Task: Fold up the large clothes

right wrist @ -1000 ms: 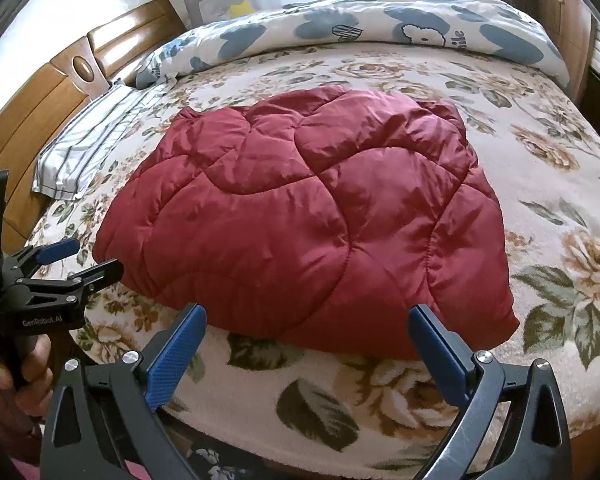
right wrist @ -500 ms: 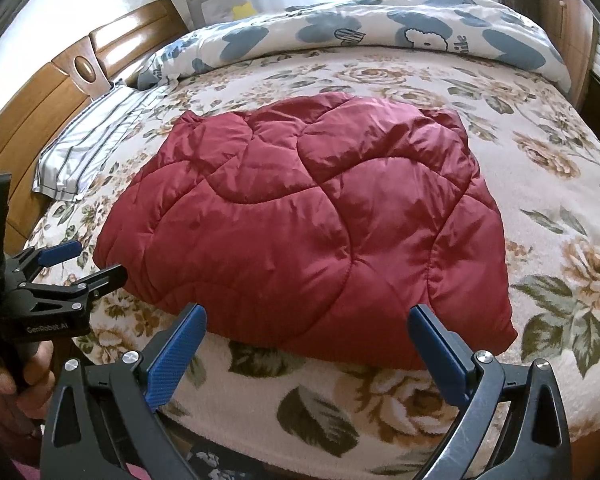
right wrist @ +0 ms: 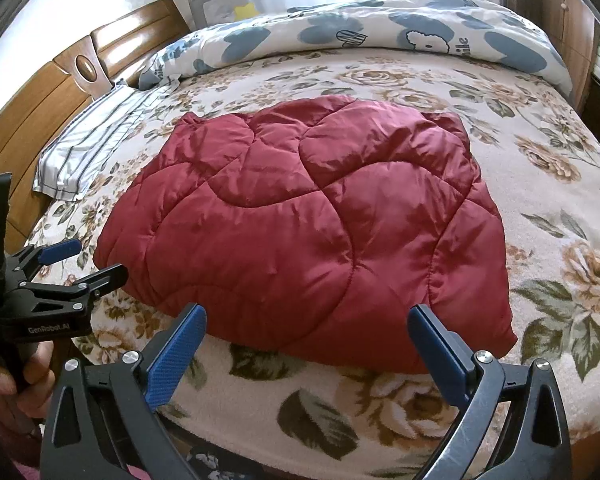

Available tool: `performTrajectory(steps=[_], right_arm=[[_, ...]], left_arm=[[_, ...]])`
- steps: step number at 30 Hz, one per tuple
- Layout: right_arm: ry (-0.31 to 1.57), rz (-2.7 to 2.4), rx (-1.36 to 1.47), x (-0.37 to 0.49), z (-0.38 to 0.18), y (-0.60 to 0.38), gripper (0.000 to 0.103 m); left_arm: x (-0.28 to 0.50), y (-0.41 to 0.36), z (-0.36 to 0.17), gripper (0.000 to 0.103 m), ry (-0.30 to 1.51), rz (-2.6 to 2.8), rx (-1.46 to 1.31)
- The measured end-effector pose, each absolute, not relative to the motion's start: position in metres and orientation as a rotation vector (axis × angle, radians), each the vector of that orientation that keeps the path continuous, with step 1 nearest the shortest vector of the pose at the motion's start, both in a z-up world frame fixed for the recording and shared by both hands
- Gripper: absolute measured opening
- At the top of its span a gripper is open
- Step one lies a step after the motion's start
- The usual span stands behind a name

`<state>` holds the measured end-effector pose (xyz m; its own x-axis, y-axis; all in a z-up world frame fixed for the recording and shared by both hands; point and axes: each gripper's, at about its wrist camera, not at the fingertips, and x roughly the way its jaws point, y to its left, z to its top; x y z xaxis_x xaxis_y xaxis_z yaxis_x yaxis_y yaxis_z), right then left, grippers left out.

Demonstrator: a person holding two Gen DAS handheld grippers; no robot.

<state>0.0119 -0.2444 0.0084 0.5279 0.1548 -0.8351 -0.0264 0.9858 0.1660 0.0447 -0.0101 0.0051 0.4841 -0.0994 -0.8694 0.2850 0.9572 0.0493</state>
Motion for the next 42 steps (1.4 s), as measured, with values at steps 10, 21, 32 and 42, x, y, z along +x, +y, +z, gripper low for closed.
performTrajectory(steps=[10, 21, 32, 42], right_arm=[[1.008, 0.110, 0.138, 0.0125, 0.0085, -0.2448, 0.101], [1.010, 0.109, 0.139, 0.0139, 0.0089, -0.2456, 0.101], [1.009, 0.110, 0.139, 0.0143, 0.0090, -0.2456, 0.101], [1.009, 0.110, 0.138, 0.0136, 0.0088, -0.2456, 0.101]], left_arm=[[0.0464, -0.0118, 0.0046, 0.103, 1.036, -0.230, 0.209], [0.0468, -0.0117, 0.0041, 0.103, 1.038, -0.229, 0.207], [0.0482, -0.0108, 0.0051, 0.103, 1.032, -0.233, 0.207], [0.0479, -0.0103, 0.0053, 0.103, 1.030, -0.233, 0.207]])
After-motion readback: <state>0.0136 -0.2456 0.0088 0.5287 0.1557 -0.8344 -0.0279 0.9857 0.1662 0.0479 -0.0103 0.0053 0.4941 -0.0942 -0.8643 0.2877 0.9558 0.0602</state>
